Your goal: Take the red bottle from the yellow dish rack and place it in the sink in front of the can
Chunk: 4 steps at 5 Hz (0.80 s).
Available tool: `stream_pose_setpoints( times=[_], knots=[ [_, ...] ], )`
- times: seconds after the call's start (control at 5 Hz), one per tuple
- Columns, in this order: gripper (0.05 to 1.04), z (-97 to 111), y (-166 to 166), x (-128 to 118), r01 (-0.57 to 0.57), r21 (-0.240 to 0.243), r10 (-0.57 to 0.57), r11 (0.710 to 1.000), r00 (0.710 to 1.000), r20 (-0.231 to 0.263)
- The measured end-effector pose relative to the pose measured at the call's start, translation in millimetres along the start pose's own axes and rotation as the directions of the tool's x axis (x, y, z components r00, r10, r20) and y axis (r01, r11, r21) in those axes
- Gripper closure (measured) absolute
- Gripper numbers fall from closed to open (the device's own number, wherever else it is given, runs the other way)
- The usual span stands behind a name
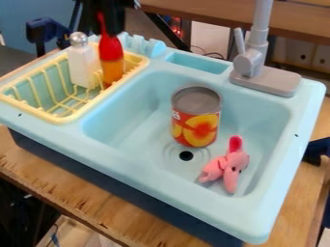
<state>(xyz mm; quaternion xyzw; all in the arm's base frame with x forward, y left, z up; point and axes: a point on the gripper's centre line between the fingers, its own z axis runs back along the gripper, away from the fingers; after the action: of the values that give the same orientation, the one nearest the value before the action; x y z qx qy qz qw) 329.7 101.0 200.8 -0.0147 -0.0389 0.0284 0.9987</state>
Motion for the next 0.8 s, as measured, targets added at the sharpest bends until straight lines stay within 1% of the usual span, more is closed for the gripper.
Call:
stream_pose_setpoints(
  times=[0.2,0.4,0.6,0.8],
  knots=[
    [0.741,34,-4,-22,-0.053,0.046,0.049,0.998,0.996,0.072],
    [0.741,50,-29,-36,-0.007,0.072,0.000,0.997,0.994,0.108],
    [0.741,41,-48,-44,0.054,0.060,-0.059,0.997,0.995,0.076],
    [0.741,34,-77,-44,0.131,0.038,-0.133,0.991,0.989,0.061]
  ],
)
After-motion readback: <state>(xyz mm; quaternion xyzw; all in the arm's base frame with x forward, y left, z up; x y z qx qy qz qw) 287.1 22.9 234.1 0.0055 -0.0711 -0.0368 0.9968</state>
